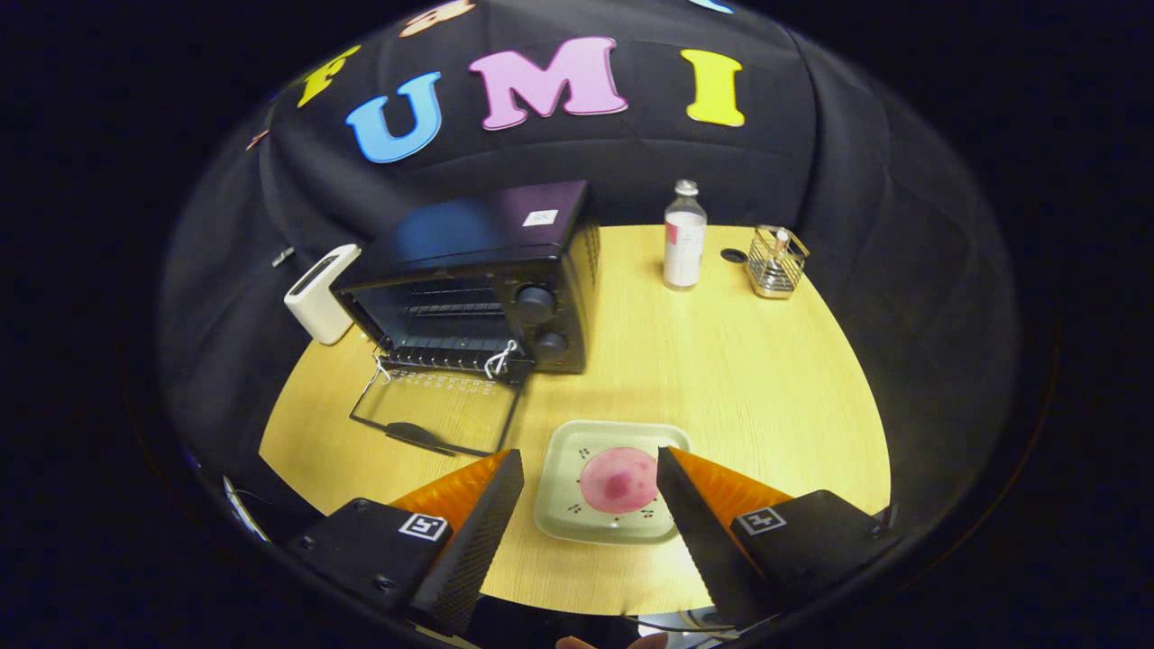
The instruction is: Open the toaster oven, put the food inside, and close the toaster oven door.
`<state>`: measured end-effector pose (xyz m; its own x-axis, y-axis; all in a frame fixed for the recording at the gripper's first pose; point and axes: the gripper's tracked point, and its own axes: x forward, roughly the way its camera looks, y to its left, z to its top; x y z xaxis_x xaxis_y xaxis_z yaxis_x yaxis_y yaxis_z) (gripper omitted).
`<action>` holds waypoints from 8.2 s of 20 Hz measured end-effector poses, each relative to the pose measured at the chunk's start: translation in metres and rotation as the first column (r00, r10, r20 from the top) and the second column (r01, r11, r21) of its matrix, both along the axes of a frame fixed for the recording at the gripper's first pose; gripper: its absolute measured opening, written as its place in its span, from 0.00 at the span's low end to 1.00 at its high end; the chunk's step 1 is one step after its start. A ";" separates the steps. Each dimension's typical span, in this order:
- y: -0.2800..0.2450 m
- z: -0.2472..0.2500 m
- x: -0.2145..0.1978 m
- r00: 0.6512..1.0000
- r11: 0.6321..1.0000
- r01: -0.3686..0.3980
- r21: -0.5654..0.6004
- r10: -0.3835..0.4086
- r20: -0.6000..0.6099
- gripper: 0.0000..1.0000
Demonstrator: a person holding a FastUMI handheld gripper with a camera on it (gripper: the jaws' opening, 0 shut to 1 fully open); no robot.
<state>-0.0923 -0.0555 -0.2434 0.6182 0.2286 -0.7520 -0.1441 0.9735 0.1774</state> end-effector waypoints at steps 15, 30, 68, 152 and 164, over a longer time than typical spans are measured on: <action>-0.081 -0.141 -0.001 0.915 0.999 -0.037 -0.035 0.020 -0.403 0.99; -0.068 -0.159 0.007 0.794 0.946 0.202 0.254 -0.006 -0.608 0.06; 0.147 -0.043 -0.019 0.851 0.750 0.448 0.487 -0.192 -0.488 0.05; 0.237 -0.129 -0.032 0.993 0.974 0.049 -0.219 -0.071 -0.095 0.98; 0.236 -0.077 -0.022 0.998 0.977 0.008 -0.211 0.007 0.068 0.98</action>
